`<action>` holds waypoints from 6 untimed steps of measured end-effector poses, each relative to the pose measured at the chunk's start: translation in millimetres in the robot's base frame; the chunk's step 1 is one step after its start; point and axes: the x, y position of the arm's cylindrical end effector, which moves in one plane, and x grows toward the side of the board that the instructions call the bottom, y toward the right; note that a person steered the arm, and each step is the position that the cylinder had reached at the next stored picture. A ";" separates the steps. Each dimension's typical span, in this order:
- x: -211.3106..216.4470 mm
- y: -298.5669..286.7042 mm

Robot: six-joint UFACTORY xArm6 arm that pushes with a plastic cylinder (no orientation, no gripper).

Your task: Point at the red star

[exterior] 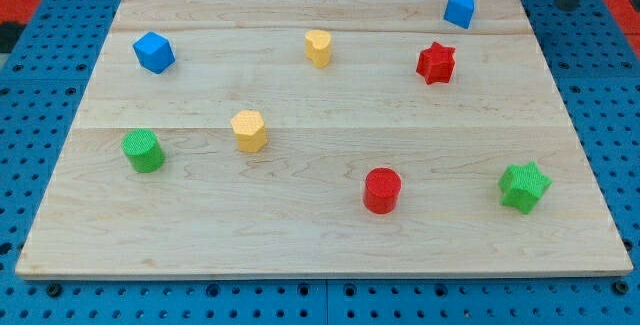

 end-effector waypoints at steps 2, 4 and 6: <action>85.5 -39.4; 97.8 -132.5; 124.7 -198.2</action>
